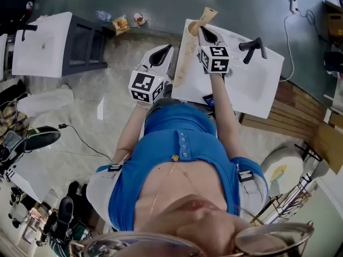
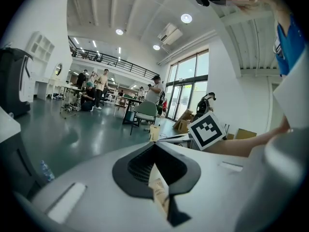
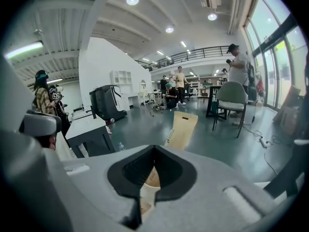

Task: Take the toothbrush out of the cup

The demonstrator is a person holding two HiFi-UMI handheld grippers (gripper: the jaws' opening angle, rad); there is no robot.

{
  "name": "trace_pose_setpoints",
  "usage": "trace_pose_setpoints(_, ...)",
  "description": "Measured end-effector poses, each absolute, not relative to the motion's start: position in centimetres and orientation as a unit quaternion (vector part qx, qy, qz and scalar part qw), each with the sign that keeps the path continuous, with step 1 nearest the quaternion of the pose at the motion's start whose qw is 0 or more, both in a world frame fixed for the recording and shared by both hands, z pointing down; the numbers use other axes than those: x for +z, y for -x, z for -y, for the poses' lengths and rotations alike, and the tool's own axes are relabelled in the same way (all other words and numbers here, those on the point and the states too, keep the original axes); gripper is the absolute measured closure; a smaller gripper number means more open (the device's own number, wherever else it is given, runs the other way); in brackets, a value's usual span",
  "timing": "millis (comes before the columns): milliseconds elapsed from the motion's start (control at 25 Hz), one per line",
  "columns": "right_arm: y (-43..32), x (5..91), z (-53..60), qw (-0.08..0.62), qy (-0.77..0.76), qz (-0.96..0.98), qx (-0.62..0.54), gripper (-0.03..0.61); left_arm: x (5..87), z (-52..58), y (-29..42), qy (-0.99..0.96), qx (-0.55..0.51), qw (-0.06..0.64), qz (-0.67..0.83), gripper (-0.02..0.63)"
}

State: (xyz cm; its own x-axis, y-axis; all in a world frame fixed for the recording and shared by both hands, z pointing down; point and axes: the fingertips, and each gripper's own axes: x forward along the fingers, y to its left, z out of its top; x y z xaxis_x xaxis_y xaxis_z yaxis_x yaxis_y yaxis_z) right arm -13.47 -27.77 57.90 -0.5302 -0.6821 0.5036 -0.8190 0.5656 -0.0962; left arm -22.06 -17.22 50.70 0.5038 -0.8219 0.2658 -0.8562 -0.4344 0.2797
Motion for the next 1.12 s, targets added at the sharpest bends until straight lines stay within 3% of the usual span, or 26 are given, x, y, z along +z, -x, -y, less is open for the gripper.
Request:
trace_pose_setpoints(360, 12.6, 59.6, 29.0, 0.218, -0.473, 0.832, 0.19, 0.575, 51.6, 16.4, 24.3, -0.835, 0.049, 0.203, 0.509, 0.614)
trace_pose_setpoints(400, 12.5, 59.6, 29.0, 0.217, -0.475, 0.83, 0.193, 0.566, 51.7, 16.4, 24.5, -0.834, 0.05, 0.204, 0.511, 0.614)
trace_pose_setpoints(440, 12.5, 59.7, 29.0, 0.217, -0.477, 0.828, 0.197, 0.506, 51.9, 16.3, 24.7, -0.833, 0.051, 0.205, 0.511, 0.612)
trace_pose_setpoints(680, 12.0, 60.2, 29.8, 0.214, -0.51, 0.808, 0.204, 0.423, 52.2, 16.1, 25.5, -0.83, 0.05, 0.21, 0.514, 0.614)
trace_pose_setpoints(1120, 12.4, 61.7, 31.7, 0.208, -0.532, 0.787, 0.234, 0.365, 53.3, 14.5, 27.8, -0.812, 0.056, 0.229, 0.535, 0.614)
